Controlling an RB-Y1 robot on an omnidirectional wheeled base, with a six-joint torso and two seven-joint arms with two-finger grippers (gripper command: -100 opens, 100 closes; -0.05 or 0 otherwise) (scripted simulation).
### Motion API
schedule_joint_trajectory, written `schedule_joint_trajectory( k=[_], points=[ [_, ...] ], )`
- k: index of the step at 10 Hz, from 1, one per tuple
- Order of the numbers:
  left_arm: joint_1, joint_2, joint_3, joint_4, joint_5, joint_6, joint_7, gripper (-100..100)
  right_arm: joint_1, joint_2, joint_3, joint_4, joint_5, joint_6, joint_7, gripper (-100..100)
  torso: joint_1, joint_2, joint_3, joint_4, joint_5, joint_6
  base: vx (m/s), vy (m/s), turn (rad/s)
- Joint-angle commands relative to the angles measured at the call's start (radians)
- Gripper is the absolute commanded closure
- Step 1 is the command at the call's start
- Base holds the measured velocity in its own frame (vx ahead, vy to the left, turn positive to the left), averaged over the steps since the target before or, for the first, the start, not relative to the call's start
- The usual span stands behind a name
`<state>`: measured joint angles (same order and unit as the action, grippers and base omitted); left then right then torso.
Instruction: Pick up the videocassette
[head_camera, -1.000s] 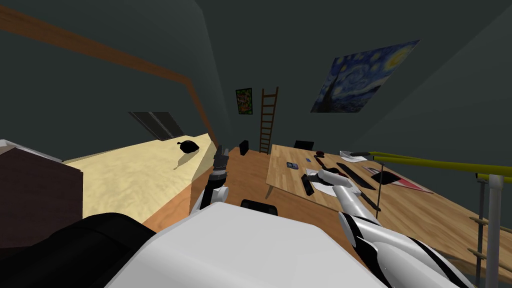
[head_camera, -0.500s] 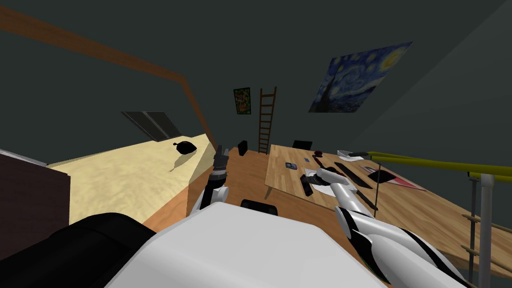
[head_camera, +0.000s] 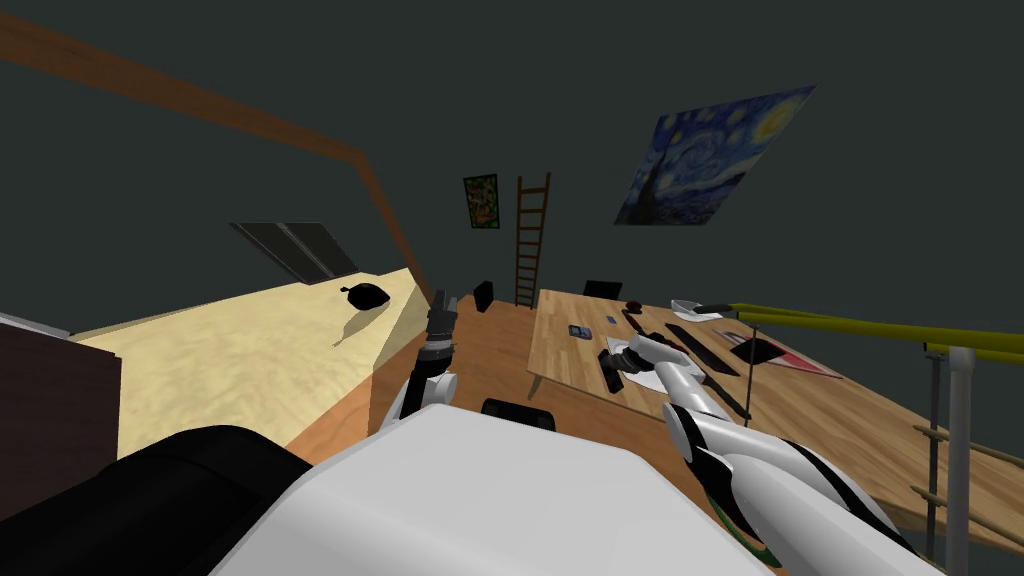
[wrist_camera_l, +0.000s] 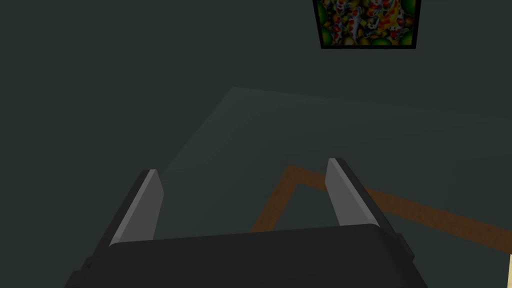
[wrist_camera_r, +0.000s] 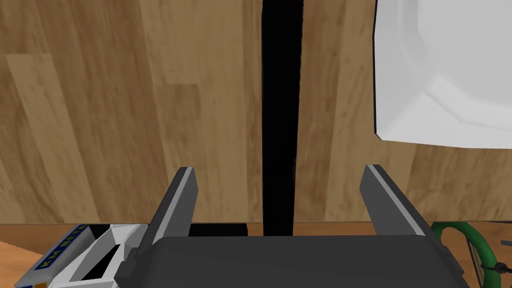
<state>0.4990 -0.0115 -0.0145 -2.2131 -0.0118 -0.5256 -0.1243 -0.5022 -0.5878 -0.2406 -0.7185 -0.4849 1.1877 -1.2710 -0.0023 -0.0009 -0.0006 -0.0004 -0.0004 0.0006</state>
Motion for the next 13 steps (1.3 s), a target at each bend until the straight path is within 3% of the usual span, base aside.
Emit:
schedule_joint_trajectory(
  k=[1, 2, 3, 5, 6, 7, 11, 12, 13],
  points=[
    [0.0, 0.0, 0.0, 0.0, 0.0, 0.0, 0.0, 0, 0.0, 0.0, 0.0, 0.0, 0.0, 0.0, 0.0, -100, 0.0, 0.0, 0.0, 0.0, 0.0, 0.0, 0.008, -0.012, -0.003],
    [0.0, 0.0, 0.0, 0.0, 0.0, 0.0, 0.0, 0, -0.001, 0.0, 0.0, 0.001, 0.0, 0.004, -0.002, 0, 0.001, 0.001, 0.0, 0.0, 0.0, 0.0, 0.0, 0.0, 0.0],
    [0.0, 0.0, 0.0, 0.0, 0.0, 0.0, 0.0, 0, 0.012, 0.015, -0.004, 0.017, 0.004, -0.028, 0.012, -100, 0.001, 0.001, 0.001, 0.0, 0.0, 0.0, 0.045, 0.0, -0.037],
    [0.0, 0.0, 0.0, 0.0, 0.0, 0.0, 0.0, 0, 0.023, 0.027, -0.007, 0.029, 0.007, -0.053, 0.023, -100, 0.001, -0.002, -0.001, 0.0, 0.0, 0.0, 0.063, -0.003, -0.027],
    [0.0, 0.0, 0.0, 0.0, 0.0, 0.0, 0.0, 0, 0.024, 0.024, -0.006, 0.013, 0.006, -0.037, 0.014, -100, 0.001, -0.002, -0.001, -0.001, 0.0, 0.0, 0.027, -0.001, -0.002],
    [0.0, 0.0, 0.0, 0.0, 0.0, 0.0, 0.0, 0, 0.025, 0.025, -0.006, 0.014, 0.007, -0.04, 0.016, 100, 0.001, -0.001, -0.001, 0.0, 0.0, 0.0, 0.0, 0.0, 0.0],
    [0.0, 0.0, 0.0, 0.0, 0.0, 0.0, 0.0, 0, 0.024, 0.024, -0.006, 0.014, 0.007, -0.04, 0.015, 100, 0.002, 0.001, 0.001, 0.0, 0.0, 0.0, 0.0, 0.0, 0.0],
    [0.0, 0.0, 0.0, 0.0, 0.0, 0.0, 0.0, 0, 0.024, 0.024, -0.006, 0.014, 0.007, -0.04, 0.015, 0, 0.002, 0.001, 0.001, 0.0, 0.0, 0.0, 0.0, 0.0, 0.0],
    [0.0, 0.0, 0.0, 0.0, 0.0, 0.0, 0.0, 0, 0.005, 0.006, -0.001, 0.007, 0.001, -0.009, 0.004, 100, 0.002, 0.001, 0.001, 0.0, 0.0, 0.0, -0.056, 0.006, 0.051]
  ],
)
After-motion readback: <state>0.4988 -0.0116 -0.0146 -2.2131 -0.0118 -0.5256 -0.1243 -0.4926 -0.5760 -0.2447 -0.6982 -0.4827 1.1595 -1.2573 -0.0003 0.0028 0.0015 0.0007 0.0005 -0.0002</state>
